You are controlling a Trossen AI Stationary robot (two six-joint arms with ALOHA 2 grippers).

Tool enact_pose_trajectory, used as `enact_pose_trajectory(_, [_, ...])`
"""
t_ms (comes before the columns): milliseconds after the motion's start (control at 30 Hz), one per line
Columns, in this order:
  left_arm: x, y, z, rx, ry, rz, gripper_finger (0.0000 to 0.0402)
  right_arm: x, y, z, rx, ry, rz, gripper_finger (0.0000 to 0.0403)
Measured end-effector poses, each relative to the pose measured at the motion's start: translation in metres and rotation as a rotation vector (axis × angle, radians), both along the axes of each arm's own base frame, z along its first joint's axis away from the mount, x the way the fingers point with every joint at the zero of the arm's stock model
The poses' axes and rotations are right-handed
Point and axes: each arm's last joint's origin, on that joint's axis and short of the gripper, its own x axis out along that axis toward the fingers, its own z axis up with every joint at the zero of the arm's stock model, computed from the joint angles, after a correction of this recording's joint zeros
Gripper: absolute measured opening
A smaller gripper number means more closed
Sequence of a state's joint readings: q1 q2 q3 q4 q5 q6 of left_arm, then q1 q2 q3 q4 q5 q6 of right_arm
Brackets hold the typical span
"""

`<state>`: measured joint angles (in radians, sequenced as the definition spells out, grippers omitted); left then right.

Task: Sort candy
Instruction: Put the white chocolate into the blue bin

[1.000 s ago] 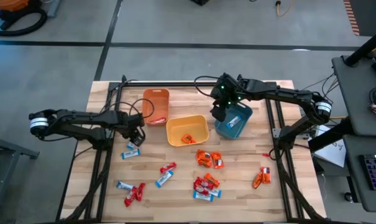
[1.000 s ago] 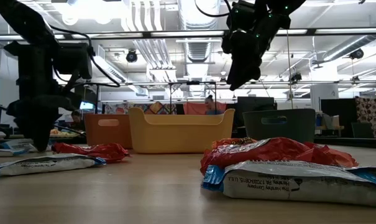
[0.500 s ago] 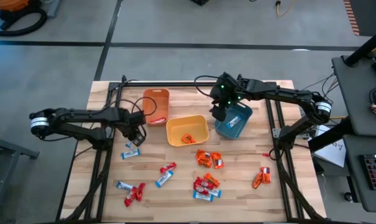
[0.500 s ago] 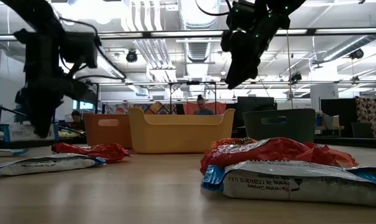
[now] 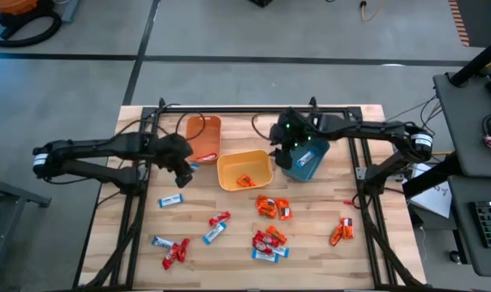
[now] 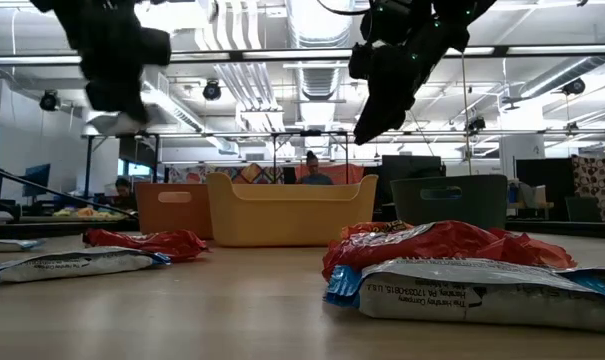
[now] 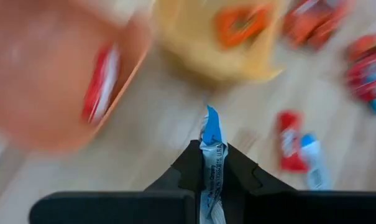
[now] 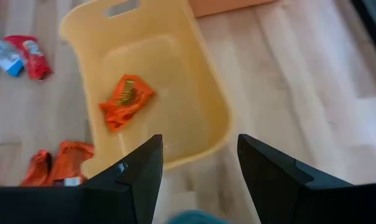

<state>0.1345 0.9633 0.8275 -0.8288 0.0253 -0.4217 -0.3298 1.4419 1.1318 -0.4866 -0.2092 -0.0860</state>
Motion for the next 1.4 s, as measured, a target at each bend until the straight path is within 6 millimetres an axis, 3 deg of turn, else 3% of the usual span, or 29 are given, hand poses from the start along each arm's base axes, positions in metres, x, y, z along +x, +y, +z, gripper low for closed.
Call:
enact_pose_trajectory(367, [0.034,-0.015,0.013,0.193,-0.548,-0.189,0.0012,0.020,0.044,-0.006,-0.072,-0.305,0.138,0.0187])
enact_pose_trajectory(733, [0.075,-0.014,0.005,0.378,-0.789,-0.261,0.0012,0.028,0.062,-0.002,-0.120,-0.610,0.173,0.0197])
enact_pose_trajectory(1133, [0.122,-0.011,-0.002,0.487,-0.817,-0.311,0.0016,0.028,0.061,0.001,-0.131,-0.664,0.153,0.0230])
enact_pose_trajectory(1400, [0.138,-0.009,-0.002,0.515,-0.799,-0.268,0.0017,0.028,0.061,0.002,-0.141,-0.668,0.145,0.0210])
